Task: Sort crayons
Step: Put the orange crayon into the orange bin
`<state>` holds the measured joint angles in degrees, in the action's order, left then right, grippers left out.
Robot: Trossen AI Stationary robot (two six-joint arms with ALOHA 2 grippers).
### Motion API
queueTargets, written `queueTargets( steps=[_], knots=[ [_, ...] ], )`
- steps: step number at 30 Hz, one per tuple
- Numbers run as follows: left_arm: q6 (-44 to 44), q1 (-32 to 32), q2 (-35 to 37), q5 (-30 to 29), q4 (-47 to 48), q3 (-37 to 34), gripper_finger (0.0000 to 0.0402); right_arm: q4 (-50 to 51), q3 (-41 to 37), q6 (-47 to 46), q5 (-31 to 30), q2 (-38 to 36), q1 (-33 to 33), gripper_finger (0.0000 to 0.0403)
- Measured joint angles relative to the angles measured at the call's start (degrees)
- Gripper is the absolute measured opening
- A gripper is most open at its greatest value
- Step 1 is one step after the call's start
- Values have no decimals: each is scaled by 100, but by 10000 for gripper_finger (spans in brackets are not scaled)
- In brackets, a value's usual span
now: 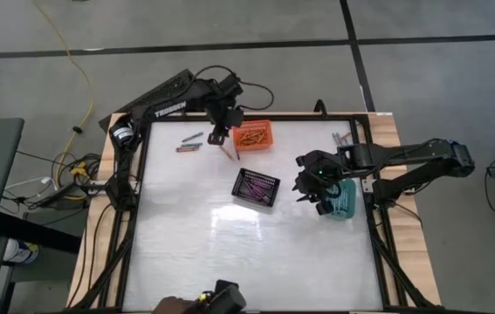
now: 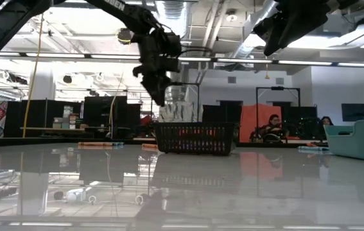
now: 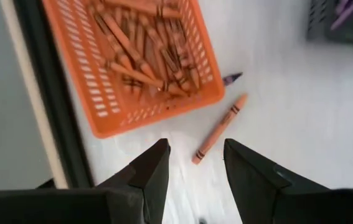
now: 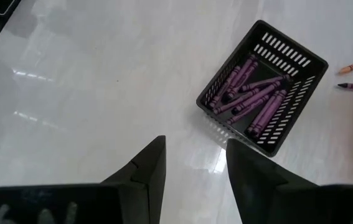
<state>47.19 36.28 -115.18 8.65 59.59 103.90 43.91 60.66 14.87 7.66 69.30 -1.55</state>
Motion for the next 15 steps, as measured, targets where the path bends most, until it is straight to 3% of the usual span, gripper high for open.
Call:
queueTargets(
  steps=[15],
  knots=[
    [416,31,-20,-20,-940,-1533,142,70,0,63,0,0,5,161]
  ],
)
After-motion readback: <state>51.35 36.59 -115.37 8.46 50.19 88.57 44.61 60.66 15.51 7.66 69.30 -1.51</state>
